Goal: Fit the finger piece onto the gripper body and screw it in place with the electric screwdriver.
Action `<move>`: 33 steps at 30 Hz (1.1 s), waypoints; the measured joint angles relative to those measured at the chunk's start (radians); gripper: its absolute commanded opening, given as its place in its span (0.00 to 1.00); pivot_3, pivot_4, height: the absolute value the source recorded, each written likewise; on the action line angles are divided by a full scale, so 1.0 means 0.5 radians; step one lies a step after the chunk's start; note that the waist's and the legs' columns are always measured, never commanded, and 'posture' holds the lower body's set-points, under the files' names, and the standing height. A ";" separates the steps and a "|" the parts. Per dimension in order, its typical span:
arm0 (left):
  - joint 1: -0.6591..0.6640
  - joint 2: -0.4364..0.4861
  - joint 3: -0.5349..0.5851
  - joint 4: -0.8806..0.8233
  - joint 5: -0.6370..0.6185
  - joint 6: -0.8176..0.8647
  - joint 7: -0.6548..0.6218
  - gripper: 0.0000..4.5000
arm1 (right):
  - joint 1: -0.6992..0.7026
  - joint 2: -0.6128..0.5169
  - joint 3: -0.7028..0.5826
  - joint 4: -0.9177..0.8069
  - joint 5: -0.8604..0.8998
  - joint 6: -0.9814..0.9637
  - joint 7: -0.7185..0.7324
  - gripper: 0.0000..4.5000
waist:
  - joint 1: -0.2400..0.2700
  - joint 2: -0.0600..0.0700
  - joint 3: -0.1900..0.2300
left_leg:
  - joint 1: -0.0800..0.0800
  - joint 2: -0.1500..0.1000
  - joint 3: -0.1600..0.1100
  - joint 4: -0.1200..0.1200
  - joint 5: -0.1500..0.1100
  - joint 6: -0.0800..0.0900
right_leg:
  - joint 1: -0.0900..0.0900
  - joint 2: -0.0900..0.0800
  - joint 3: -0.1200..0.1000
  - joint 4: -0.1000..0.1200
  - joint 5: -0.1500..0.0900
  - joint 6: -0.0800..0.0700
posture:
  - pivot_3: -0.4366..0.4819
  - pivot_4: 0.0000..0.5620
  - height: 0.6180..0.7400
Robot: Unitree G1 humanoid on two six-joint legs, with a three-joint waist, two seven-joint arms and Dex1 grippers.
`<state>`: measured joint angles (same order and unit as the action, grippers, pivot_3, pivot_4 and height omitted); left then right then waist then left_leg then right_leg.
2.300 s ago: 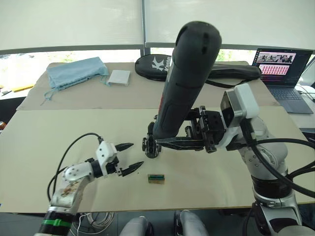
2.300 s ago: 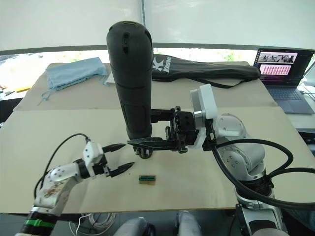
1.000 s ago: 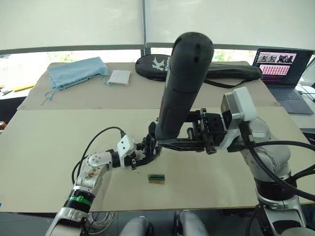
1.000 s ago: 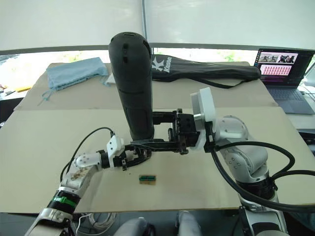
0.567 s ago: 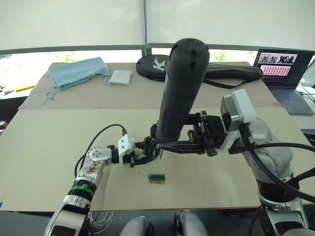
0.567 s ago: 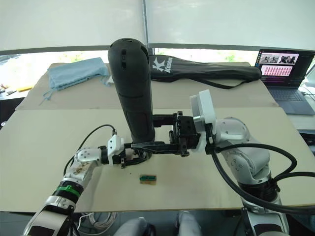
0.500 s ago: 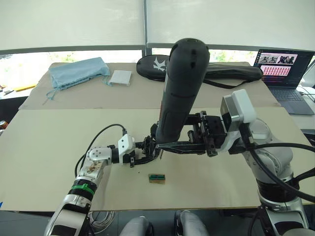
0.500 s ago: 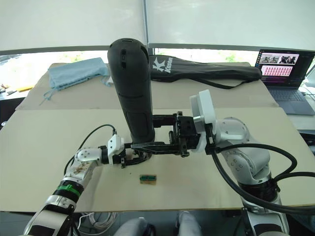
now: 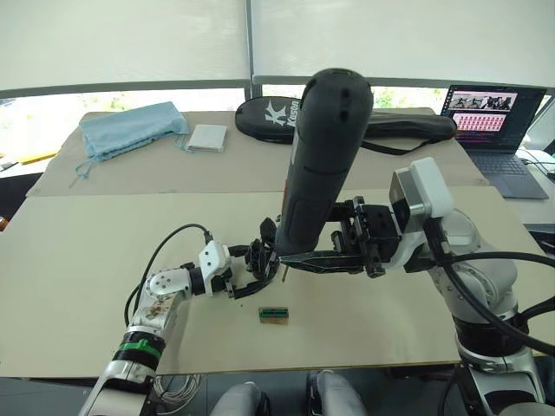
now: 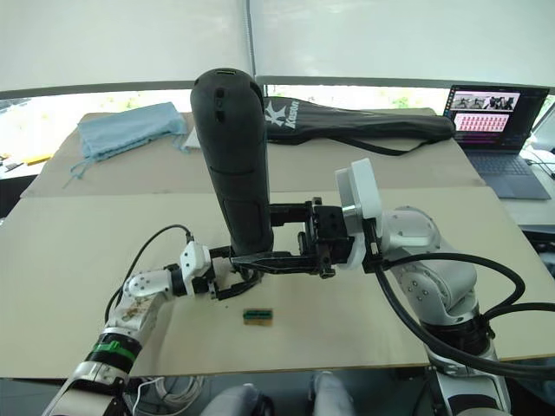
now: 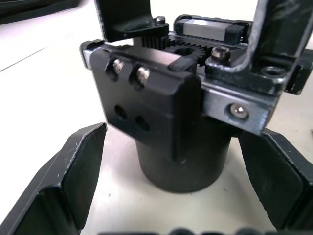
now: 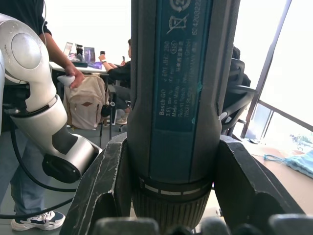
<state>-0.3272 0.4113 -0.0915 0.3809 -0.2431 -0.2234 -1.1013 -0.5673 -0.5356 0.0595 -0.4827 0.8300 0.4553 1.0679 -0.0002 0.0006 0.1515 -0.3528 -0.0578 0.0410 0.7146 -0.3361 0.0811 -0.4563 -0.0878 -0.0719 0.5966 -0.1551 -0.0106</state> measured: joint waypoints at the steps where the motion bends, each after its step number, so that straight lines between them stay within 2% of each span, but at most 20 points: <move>1: 0.045 0.011 0.003 -0.066 -0.003 0.034 0.016 0.98 | 0.000 0.000 0.000 0.000 0.000 0.000 0.000 0.43 | -0.002 0.000 0.000 | 0.000 0.000 0.000 0.000 0.000 0.000 | 0.000 0.000 0.000 0.000 0.000 0.000 | 0.48 0.27 1.00; 7: 0.189 0.013 -0.003 -0.340 0.010 0.222 0.156 0.98 | 0.000 0.002 0.000 0.001 0.001 0.000 -0.001 0.43 | 0.011 0.000 0.000 | -0.001 0.000 0.000 0.000 -0.001 0.001 | 0.000 -0.001 0.000 -0.001 0.000 0.000 | 0.48 0.27 1.00; 13: 0.225 -0.056 -0.066 -0.494 0.079 0.357 0.332 0.98 | -0.007 0.009 0.000 0.003 0.001 0.000 -0.002 0.43 | 0.033 0.000 0.000 | -0.001 -0.002 0.000 0.001 -0.001 0.001 | 0.001 -0.002 0.000 -0.001 0.000 0.000 | 0.48 0.27 1.00; 28: 0.245 -0.103 -0.106 -0.553 0.121 0.415 0.495 0.98 | -0.007 0.015 0.000 0.003 0.000 0.000 -0.004 0.43 | 0.031 0.000 0.000 | -0.001 -0.002 0.000 0.001 -0.001 0.002 | 0.001 -0.002 0.000 0.000 0.000 0.000 | 0.48 0.27 1.00; 31: 0.244 -0.102 -0.105 -0.553 0.115 0.421 0.492 0.80 | -0.008 0.015 0.000 0.004 0.000 0.000 -0.004 0.43 | 0.031 0.000 0.000 | -0.001 -0.002 0.000 0.001 -0.001 0.002 | 0.001 -0.002 0.000 0.000 0.000 0.000 | 0.48 0.27 1.00; 33: 0.235 -0.098 -0.100 -0.545 0.109 0.429 0.490 0.59 | -0.009 0.015 0.000 0.008 0.000 0.000 -0.003 0.43 | 0.030 0.000 0.000 | -0.001 -0.002 0.000 0.001 -0.001 0.002 | 0.001 -0.002 0.000 0.000 0.000 0.000 | 0.48 0.27 1.00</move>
<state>-0.2097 0.3623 -0.1414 0.1084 -0.1885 -0.0087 -0.8562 -0.5721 -0.5282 0.0597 -0.4787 0.8301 0.4554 1.0665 0.0150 0.0004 0.1517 -0.3534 -0.0586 0.0410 0.7151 -0.3366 0.0819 -0.4559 -0.0888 -0.0721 0.5966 -0.1551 -0.0104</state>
